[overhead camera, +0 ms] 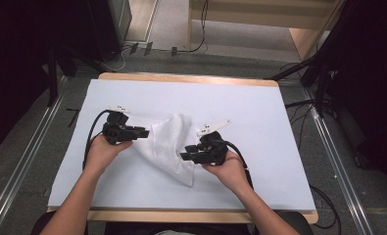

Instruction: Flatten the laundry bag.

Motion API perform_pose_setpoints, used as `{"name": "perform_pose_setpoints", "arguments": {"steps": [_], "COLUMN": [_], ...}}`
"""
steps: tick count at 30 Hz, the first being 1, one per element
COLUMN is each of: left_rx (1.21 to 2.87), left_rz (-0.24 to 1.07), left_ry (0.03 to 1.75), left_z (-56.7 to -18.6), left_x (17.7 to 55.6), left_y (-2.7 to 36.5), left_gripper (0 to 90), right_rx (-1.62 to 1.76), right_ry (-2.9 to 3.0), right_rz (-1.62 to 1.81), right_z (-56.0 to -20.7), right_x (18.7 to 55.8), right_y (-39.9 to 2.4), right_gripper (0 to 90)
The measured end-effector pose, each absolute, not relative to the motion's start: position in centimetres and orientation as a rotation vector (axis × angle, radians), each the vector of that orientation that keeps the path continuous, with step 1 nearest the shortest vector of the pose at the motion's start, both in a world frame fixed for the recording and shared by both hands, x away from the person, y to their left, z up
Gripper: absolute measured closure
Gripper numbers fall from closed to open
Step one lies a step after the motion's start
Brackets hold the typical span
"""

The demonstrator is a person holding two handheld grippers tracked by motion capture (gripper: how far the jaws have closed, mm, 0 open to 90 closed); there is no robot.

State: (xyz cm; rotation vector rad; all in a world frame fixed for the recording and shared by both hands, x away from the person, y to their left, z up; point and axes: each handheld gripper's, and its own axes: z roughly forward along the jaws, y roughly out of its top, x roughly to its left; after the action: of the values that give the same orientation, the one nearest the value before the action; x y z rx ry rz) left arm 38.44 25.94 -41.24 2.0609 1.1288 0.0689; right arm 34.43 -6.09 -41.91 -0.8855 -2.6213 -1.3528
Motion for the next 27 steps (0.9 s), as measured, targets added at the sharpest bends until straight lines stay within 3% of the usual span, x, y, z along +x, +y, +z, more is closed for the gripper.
{"name": "perform_pose_setpoints", "arguments": {"steps": [17,27], "left_rx": [2.121,2.175], "left_rz": [0.056,0.032], "left_ry": [0.989,1.021], "left_z": [-38.4,-38.7], "left_x": [37.4,38.4], "left_y": [20.1,17.4], "left_gripper": [39.3,25.6], "right_rx": [-1.035,-1.106], "right_ry": [-2.669,-2.687], "right_rz": [-1.304,-1.261], "right_z": [-43.0,-44.1], "right_x": [37.0,39.2], "right_y": [-8.3,-8.3], "right_gripper": [62.1,62.0]}}
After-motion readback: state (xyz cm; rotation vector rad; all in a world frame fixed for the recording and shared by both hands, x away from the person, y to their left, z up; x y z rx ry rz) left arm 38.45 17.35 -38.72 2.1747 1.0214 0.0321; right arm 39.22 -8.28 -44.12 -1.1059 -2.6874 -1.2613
